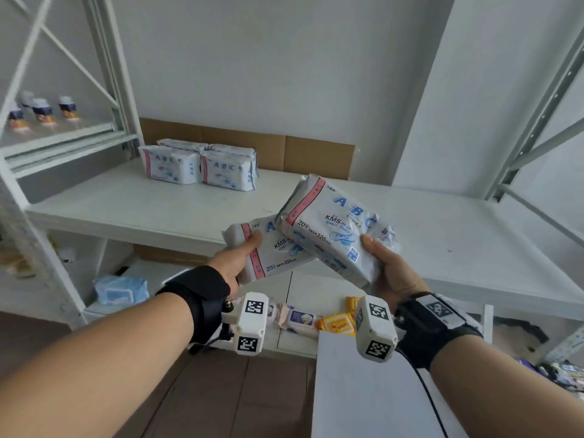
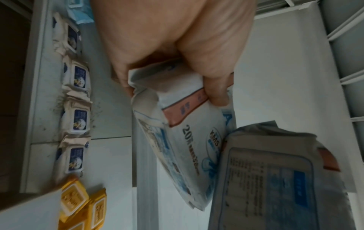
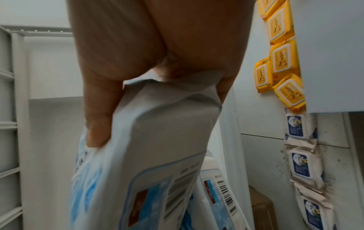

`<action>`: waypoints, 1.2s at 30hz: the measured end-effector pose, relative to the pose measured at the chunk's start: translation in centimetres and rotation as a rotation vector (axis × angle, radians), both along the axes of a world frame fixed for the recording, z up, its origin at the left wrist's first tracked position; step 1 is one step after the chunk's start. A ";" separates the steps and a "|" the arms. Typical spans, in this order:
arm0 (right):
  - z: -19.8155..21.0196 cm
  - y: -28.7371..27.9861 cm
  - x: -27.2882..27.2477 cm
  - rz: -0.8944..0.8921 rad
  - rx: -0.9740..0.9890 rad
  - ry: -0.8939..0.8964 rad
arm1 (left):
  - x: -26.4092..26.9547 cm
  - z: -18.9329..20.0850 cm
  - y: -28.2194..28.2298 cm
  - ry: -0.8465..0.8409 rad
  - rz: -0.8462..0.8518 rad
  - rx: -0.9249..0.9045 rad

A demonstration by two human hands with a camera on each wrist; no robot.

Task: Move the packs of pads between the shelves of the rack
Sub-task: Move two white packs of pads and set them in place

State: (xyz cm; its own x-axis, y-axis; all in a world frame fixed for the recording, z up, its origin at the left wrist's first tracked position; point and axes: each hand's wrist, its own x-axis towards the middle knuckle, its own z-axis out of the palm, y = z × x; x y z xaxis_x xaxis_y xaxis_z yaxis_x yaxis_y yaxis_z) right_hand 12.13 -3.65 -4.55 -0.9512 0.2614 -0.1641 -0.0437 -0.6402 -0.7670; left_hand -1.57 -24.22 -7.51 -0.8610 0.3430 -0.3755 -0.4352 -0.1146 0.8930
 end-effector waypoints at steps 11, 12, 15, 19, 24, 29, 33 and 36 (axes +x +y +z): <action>1.0 -11.4 -13.0 -0.105 0.047 -0.052 | -16.6 1.8 -11.3 0.101 -0.107 -0.070; 1.0 -12.1 -14.0 -0.105 0.054 -0.052 | -17.8 1.9 -12.1 0.100 -0.114 -0.064; 1.1 -13.9 -17.0 -0.110 0.064 -0.067 | -21.1 2.0 -13.9 0.111 -0.107 -0.042; 1.2 -14.9 -21.1 -0.093 0.095 -0.078 | -25.1 1.7 -15.5 0.117 -0.092 -0.050; 1.2 -13.9 -26.1 -0.032 0.195 -0.090 | -29.4 1.5 -15.9 0.137 -0.102 -0.064; 1.4 -13.0 -32.1 -0.012 0.232 -0.078 | -34.2 2.1 -16.4 0.171 -0.071 -0.055; 1.5 -12.7 -36.3 -0.030 0.261 -0.113 | -38.1 2.3 -17.7 0.163 -0.028 -0.062; 1.3 -11.9 -38.6 -0.109 0.322 -0.186 | -40.9 1.8 -19.2 0.155 -0.011 -0.128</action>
